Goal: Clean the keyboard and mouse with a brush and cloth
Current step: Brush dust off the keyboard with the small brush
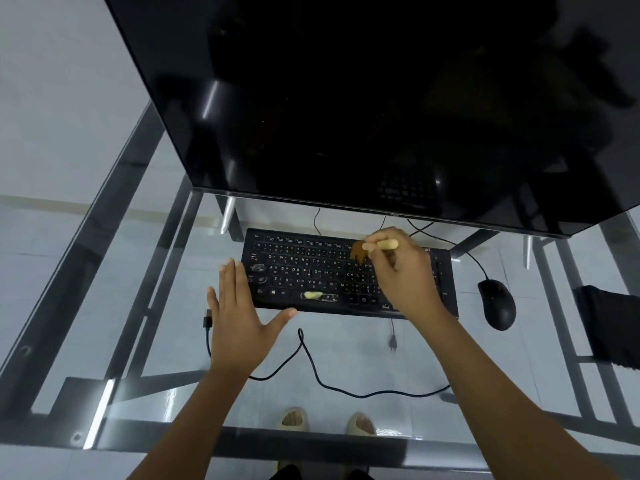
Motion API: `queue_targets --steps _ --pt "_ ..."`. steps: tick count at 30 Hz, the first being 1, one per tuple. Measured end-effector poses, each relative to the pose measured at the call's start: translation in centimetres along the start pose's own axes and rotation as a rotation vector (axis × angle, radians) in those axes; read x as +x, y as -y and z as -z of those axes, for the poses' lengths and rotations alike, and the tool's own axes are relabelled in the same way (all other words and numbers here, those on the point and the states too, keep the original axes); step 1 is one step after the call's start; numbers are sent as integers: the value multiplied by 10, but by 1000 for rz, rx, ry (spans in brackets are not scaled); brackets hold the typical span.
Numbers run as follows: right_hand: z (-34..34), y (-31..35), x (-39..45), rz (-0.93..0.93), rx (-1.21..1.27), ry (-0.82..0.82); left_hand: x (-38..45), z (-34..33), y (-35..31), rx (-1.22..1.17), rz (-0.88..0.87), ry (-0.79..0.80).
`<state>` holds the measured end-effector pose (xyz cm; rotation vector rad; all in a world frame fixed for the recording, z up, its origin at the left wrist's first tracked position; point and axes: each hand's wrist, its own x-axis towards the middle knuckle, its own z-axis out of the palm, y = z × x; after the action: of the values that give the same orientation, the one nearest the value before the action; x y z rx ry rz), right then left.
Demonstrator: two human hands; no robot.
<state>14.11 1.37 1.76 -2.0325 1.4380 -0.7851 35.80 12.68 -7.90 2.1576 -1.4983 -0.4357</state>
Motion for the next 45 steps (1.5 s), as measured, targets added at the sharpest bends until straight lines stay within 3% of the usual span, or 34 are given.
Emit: queue_targets --steps 4,8,11,15,19,23,26,27,29,31,33,35,39,43,45 --pt "-7 4 5 -82 -36 147 -2 -4 10 31 -6 21" --pt "-12 5 12 -126 85 -43 -2 -2 3 18 8 -17" --pt "-20 12 16 -222 112 99 -4 -1 1 -24 18 -50" --pt "-29 24 25 -101 62 -46 -4 0 5 -37 41 -15" --pt "-41 36 29 -138 39 211 -5 0 7 -58 72 -6" --pt "-47 44 37 -95 87 32 -5 -1 9 -76 92 -4" --pt "-53 53 43 -213 123 283 -5 -1 10 -64 86 -25" --pt "-56 54 44 -183 44 311 -5 0 9 -67 83 -41" --pt "-59 56 46 -104 -43 171 -6 1 8 -79 88 -54" --pt "-59 57 50 -90 43 101 -6 0 6 -85 85 -62" --pt "-61 60 52 -140 100 231 -5 0 6 -74 72 -52" --pt "-67 62 50 -63 -8 333 -5 -1 9 -53 65 -40" --pt "-72 69 51 90 54 114 -4 -1 8 -54 61 -42" --pt "-83 73 52 83 -32 317 -4 -2 10 -36 58 -53" --pt "-89 74 53 149 -75 233 -4 -3 11 -33 51 -42"
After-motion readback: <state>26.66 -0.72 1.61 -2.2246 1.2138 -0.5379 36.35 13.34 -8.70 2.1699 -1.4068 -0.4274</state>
